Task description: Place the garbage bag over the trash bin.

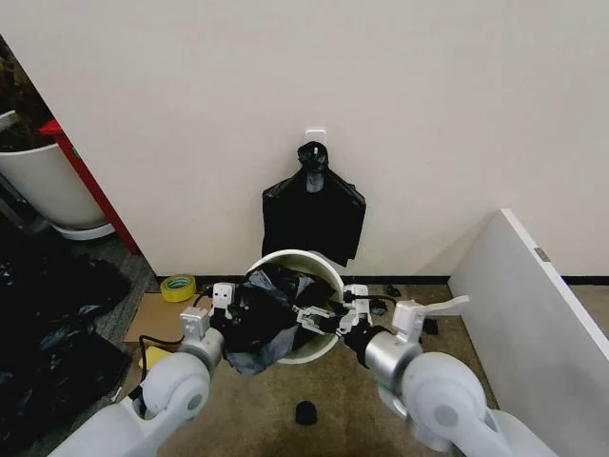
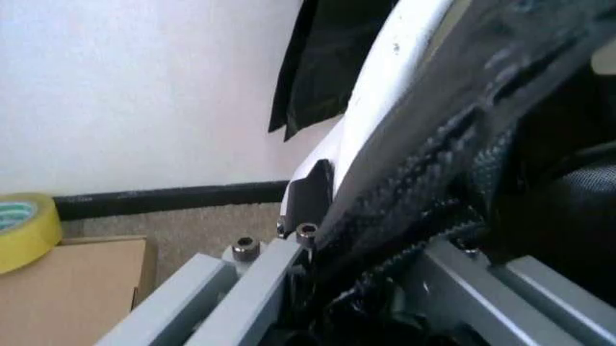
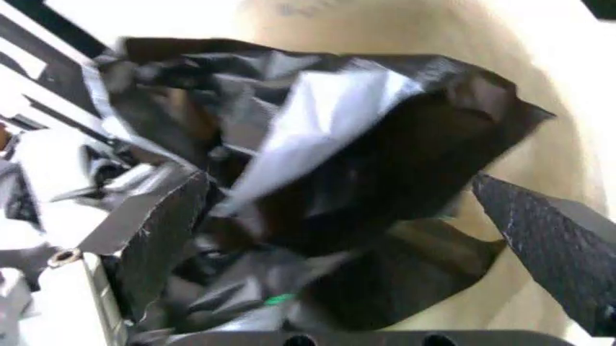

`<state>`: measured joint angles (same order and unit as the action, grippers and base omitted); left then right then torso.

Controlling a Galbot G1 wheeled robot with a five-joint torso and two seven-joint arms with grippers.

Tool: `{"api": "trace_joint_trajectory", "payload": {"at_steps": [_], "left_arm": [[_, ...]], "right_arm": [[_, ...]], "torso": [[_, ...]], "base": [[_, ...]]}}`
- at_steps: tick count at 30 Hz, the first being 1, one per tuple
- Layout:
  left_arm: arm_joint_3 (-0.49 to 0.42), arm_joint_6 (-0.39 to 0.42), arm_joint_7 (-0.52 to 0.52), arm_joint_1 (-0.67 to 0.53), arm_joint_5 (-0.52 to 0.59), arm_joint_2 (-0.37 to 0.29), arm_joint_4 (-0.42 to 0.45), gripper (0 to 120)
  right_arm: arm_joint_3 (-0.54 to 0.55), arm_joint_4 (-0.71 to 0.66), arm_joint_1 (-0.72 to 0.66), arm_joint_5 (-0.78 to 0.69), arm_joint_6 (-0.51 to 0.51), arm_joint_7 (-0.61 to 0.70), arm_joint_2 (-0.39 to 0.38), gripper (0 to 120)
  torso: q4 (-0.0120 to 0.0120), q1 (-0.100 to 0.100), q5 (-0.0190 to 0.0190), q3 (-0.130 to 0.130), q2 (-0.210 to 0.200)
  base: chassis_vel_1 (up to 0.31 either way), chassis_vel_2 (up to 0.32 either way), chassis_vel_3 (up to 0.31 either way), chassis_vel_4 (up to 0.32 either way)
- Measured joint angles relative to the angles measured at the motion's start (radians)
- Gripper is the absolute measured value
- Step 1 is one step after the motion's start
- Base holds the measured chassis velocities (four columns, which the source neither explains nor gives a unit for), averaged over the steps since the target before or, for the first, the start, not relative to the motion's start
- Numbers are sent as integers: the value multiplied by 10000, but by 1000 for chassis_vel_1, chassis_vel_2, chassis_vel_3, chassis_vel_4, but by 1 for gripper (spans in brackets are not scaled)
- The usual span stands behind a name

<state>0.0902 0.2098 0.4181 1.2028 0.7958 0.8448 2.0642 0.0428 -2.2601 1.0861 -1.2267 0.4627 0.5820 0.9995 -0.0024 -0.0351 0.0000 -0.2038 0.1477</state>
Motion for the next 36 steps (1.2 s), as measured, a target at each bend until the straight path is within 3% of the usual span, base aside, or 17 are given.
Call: {"api": "trace_joint_trajectory", "payload": {"at_steps": [15,36], "left_arm": [[176,-3,-28,442,-141,68,240,0],[218,-14,-27,768,-129,104,453,0]], "right_arm": [[-59,6,520,412,149,32,-91,86],[78,173,862,870,75,75,195,6]], "torso": [[-1,0,0,1,0],[-1,0,-1,1,0]], "base": [[0,0,0,0],[0,0,0,0]]}}
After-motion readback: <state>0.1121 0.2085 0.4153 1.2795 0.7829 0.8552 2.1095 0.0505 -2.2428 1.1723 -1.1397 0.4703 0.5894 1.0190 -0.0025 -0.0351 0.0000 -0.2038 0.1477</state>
